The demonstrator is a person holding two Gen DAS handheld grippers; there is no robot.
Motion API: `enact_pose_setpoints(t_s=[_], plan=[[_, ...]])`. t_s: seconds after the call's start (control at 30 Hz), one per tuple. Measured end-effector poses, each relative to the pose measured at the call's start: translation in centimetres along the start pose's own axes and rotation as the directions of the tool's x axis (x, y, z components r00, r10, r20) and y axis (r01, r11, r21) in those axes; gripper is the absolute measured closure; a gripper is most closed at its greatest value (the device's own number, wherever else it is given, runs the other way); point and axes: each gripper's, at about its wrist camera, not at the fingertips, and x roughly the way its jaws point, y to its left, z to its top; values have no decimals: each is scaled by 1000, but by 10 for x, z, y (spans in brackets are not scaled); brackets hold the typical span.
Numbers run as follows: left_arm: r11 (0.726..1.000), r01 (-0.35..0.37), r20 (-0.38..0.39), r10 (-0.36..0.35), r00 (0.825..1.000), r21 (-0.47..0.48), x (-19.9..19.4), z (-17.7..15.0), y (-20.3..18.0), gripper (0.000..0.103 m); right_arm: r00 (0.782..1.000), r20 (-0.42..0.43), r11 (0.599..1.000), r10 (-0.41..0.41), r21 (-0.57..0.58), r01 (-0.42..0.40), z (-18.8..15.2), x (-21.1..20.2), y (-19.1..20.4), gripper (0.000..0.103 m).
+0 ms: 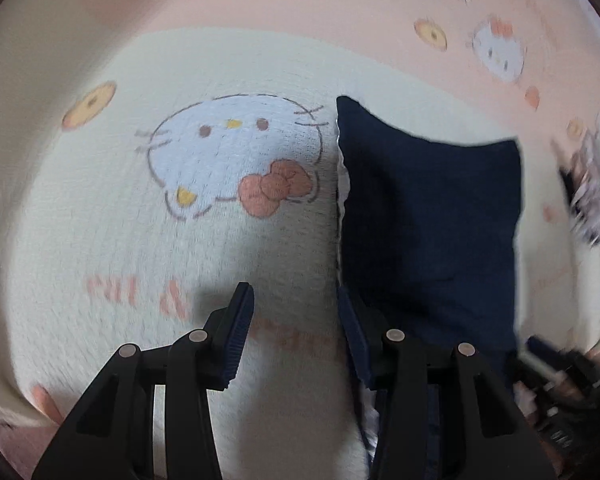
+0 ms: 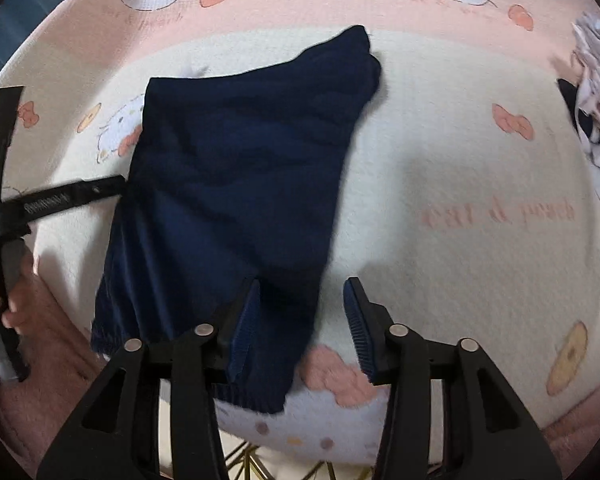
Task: Fold clothes
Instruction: 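Release the folded shorts with the left gripper and press them flat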
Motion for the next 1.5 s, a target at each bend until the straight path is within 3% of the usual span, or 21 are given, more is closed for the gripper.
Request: enact_pose_setpoints(t_s=[0.03, 0.13, 0.17, 0.27, 0.33, 0.4, 0.47, 0.57, 0.67, 0.77, 0.87, 0.97, 1.1, 1.23, 1.37, 1.5], plan=[[999, 34, 8, -34, 999, -16, -4, -4, -1, 57, 1000, -3, 1000, 12, -5, -12, -2, 0, 1, 44], [994, 108, 28, -108, 994, -15, -10, -17, -12, 57, 999, -25, 999, 24, -41, -25, -7, 7, 8, 44], [997, 83, 21, -83, 996, 1, -8, -22, -17, 57, 999, -38, 998, 19, -57, -21, -9, 12, 11, 44], [994, -99, 20, 98, 995, 39, -3, -40, -21, 57, 999, -46, 997, -20, -81, 16, -10, 20, 17, 44], [999, -39, 48, 37, 998, 34, -18, -51, -24, 59, 998, -51, 996, -41, -84, 36, -10, 17, 20, 44], [998, 60, 59, -61, 996, 17, -31, -64, -27, 58, 1000, -16, 999, 14, -37, -14, -12, 5, 15, 44], [987, 159, 35, -158, 987, -28, -34, -81, -27, 57, 997, 1, 997, 77, 27, -77, -16, -2, 6, 44], [976, 210, -21, -212, 977, -55, -24, -94, -31, 57, 997, -27, 996, 71, 53, -70, -19, 9, 5, 44], [988, 151, -50, -153, 987, -37, -17, -98, -33, 57, 1000, -28, 1000, 0, 20, 0, -26, 15, 12, 44], [996, 89, -60, -91, 994, -27, -14, -99, -31, 56, 999, -37, 1000, -7, 10, 7, -28, 13, 14, 44], [986, 153, -21, -154, 988, -69, -24, -99, -28, 56, 998, -24, 995, 63, 76, -61, -29, 6, 5, 44], [948, 283, -14, -288, 958, -149, -29, -103, -23, 56, 992, -6, 984, 128, 129, -126, -27, 3, 0, 44], [944, 288, -73, -302, 950, -161, -18, -111, -26, 57, 993, -31, 988, 113, 109, -109, -26, 17, 8, 44], [942, 286, -95, -305, 948, -175, -19, -120, -22, 58, 977, 11, 975, 211, 68, -211, -21, 18, 17, 44], [929, 284, -98, -314, 944, -236, -13, -125, -16, 58, 991, -21, 991, 134, 15, -133, -25, 30, 32, 44], [917, 296, -80, -327, 941, -268, -17, -127, -7, 58, 984, -22, 978, 178, 115, -174, -21, 39, 24, 44]])
